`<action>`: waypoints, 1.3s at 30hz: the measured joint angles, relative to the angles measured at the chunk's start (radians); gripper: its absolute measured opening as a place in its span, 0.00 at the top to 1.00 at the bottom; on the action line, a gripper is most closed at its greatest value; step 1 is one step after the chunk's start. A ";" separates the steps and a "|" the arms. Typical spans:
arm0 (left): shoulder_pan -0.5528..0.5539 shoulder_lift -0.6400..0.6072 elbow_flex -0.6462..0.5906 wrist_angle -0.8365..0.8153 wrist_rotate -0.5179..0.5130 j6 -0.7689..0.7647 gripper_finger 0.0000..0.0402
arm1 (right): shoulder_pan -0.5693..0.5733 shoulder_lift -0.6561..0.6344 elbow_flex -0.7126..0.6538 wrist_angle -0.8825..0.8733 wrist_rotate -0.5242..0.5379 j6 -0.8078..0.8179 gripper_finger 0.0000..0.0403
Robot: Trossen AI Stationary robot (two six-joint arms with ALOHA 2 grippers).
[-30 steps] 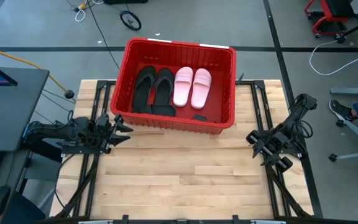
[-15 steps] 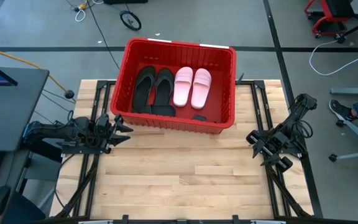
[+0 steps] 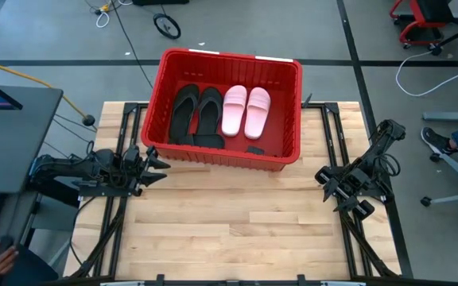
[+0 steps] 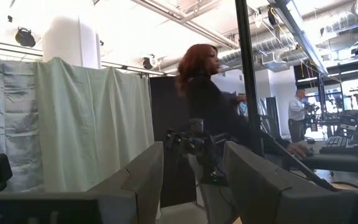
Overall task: Pick and place slides into bin
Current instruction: Return to Home Position
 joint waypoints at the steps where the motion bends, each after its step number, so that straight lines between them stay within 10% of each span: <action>1: 0.000 0.000 0.000 0.000 0.000 0.000 0.56 | 0.000 0.000 0.000 0.000 0.000 0.000 0.56; 39: 0.000 0.000 0.000 0.000 0.000 0.000 0.55 | 0.000 0.000 0.000 0.000 0.000 0.000 0.56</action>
